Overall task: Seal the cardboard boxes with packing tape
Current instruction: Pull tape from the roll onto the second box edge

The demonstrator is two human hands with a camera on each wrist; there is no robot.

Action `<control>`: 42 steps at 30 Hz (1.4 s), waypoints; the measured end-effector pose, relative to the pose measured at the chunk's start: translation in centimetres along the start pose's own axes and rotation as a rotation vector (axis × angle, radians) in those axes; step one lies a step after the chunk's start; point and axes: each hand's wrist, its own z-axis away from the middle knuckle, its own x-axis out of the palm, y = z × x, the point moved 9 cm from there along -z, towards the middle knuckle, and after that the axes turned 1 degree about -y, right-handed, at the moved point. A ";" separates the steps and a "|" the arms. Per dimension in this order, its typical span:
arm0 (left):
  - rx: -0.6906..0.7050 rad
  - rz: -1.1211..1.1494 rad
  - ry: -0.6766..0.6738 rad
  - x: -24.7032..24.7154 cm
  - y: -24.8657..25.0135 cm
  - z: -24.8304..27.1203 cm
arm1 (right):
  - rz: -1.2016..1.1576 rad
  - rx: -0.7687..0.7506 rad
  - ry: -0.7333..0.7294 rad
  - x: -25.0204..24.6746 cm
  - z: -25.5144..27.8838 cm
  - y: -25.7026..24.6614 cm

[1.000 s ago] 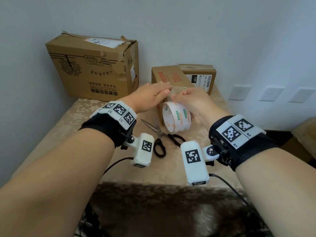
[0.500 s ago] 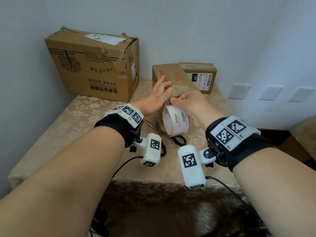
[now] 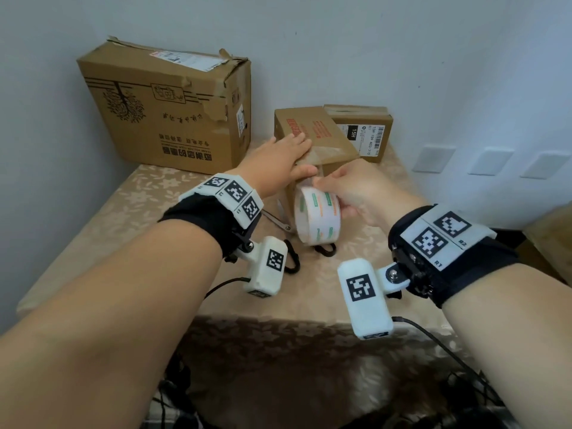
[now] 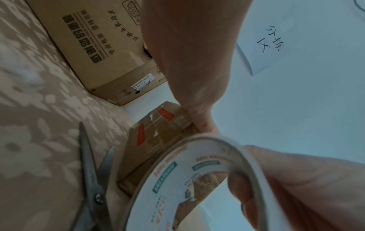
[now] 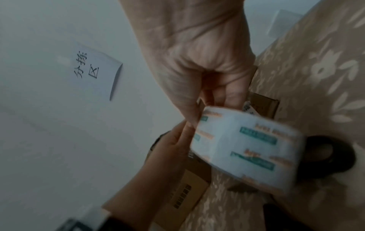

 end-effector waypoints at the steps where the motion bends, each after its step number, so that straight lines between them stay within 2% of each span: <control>1: -0.001 0.012 0.003 0.0 0.0 0.0 | 0.026 -0.003 0.008 0.2 0.0 0.0; 13: -0.003 0.011 0.058 -0.1 -0.4 -1.2 | -0.054 0.019 -0.042 1.3 -0.9 0.7; 15: -0.050 -0.050 0.060 -0.4 -0.9 -1.3 | -0.140 0.041 -0.095 1.9 -0.5 0.9; 17: -0.153 -0.025 0.055 -0.9 -1.6 -0.5 | -0.202 0.051 -0.103 2.0 -0.2 1.0; 19: -0.260 0.222 0.057 -1.2 -2.1 1.2 | -0.267 0.045 -0.089 1.8 0.0 0.9; 22: -0.433 0.778 0.112 -0.4 -3.0 4.2 | -0.327 0.055 -0.063 1.7 0.4 1.0; 25: -0.490 1.069 0.030 1.6 -2.2 6.1 | -0.390 0.058 -0.082 2.7 0.9 0.6; 27: -0.484 1.170 0.040 2.0 -1.6 6.7 | -0.382 0.059 -0.120 3.3 1.3 0.1; 30: -0.463 1.152 0.126 1.4 -1.4 6.8 | -0.118 0.060 -0.072 3.0 1.2 -0.1; 33: -0.448 1.058 0.197 0.1 -1.7 7.1 | 0.264 -0.045 0.048 1.8 0.6 -0.5; 35: -0.443 1.016 0.210 -0.6 -2.0 7.3 | 0.520 -0.103 -0.073 3.3 0.6 -0.3; 38: -0.455 0.984 0.228 -1.2 -2.6 7.5 | 0.856 -0.046 -0.303 6.1 1.5 1.9; 42: -0.472 0.953 0.254 -1.2 -3.1 7.5 | 1.075 -0.096 -0.312 7.2 1.7 2.1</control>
